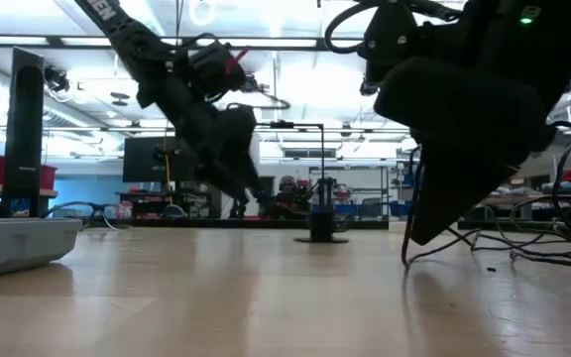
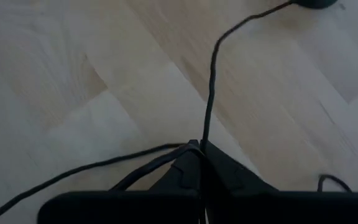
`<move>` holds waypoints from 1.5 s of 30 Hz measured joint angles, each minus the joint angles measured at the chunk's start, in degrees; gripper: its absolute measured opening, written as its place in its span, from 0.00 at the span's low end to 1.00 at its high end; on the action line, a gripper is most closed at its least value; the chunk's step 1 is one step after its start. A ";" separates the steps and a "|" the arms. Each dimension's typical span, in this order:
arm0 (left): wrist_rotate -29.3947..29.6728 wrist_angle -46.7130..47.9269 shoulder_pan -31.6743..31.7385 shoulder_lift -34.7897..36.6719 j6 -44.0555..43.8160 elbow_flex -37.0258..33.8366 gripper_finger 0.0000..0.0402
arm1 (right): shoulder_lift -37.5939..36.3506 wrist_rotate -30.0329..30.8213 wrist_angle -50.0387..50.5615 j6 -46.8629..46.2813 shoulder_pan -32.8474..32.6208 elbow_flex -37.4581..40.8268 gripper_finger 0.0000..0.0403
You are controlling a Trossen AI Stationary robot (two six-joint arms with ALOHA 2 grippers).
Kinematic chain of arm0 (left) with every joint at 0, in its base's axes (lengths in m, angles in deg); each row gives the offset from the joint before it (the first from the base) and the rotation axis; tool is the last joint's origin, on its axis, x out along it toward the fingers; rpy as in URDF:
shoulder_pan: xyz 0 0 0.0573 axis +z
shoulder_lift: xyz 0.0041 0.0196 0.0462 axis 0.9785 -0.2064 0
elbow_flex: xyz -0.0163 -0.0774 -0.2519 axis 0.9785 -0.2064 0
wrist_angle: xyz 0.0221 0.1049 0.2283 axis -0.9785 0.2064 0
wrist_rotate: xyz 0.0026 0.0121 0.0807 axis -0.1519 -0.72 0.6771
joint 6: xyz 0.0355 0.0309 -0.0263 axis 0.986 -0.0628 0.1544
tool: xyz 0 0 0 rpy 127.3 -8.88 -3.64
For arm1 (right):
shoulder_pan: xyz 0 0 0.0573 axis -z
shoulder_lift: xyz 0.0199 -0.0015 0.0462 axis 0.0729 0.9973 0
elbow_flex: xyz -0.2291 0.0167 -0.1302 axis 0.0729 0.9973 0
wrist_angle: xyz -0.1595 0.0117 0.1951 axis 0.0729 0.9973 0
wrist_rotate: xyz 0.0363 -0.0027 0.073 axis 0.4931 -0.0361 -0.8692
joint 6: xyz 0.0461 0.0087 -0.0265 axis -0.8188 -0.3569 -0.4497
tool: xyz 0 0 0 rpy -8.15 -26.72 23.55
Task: Coil cords
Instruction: Uncoil the black wire from the black spool
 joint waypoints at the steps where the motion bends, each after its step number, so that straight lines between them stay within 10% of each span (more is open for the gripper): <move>1: -0.76 -0.26 -0.44 -0.20 -0.15 0.26 0.82 | 0.01 0.15 -0.17 0.15 0.06 0.00 0.00; 27: -1.31 -3.92 -5.86 -16.88 -0.83 13.43 0.82 | 0.01 0.17 -2.96 3.55 0.91 0.00 0.00; 45: 0.39 6.12 5.59 -6.42 4.37 3.54 0.79 | 0.02 0.09 6.74 -6.28 -2.53 0.00 0.00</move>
